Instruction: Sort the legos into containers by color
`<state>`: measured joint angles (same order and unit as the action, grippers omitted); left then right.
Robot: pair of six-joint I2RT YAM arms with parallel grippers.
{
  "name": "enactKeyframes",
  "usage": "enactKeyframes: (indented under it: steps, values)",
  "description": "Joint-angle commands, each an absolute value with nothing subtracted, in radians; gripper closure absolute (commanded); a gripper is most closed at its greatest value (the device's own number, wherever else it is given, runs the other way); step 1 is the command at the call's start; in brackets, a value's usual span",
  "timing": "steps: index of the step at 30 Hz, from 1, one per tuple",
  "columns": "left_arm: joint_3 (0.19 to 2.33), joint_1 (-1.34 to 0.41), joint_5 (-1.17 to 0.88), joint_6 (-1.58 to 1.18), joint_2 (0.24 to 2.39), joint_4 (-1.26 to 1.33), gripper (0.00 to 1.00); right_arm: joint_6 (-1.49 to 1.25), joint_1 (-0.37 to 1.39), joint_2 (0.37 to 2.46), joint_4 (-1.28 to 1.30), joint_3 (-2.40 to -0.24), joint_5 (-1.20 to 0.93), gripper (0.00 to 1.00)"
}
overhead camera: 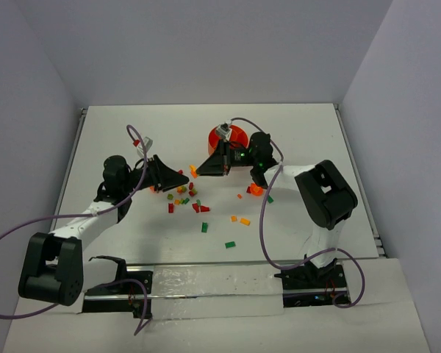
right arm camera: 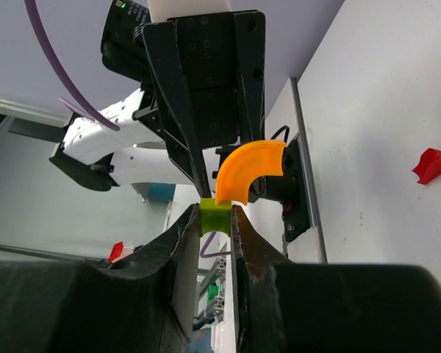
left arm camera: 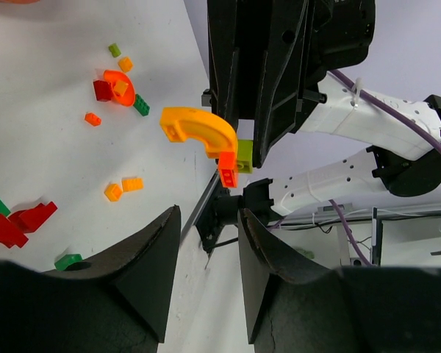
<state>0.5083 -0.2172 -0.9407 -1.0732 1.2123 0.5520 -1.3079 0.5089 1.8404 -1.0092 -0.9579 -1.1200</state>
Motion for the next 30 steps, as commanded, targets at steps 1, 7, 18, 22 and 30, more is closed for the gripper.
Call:
enactKeyframes:
  steps: [1,7,18,22,30]
  values:
    - [0.544,-0.228,-0.924,-1.103,1.226,0.633,0.55,-1.292,0.526,1.792,-1.048,-0.947,-1.101,1.00]
    - [0.558,-0.242,-0.911,-1.110,1.239,0.646,0.56,-1.281,0.541,1.787,-1.037,-0.943,-1.096,1.00]
    - [0.560,-0.260,-0.916,-1.129,1.264,0.674,0.73,-1.264,0.548,1.792,-1.017,-0.947,-1.087,1.00]
    - [0.557,-0.264,-0.929,-1.156,1.277,0.712,0.83,-1.259,0.548,1.793,-1.015,-0.950,-1.085,1.00]
    - [0.541,-0.264,-0.952,-1.265,1.312,0.858,0.97,-1.240,0.549,1.799,-1.015,-0.938,-1.093,1.00]
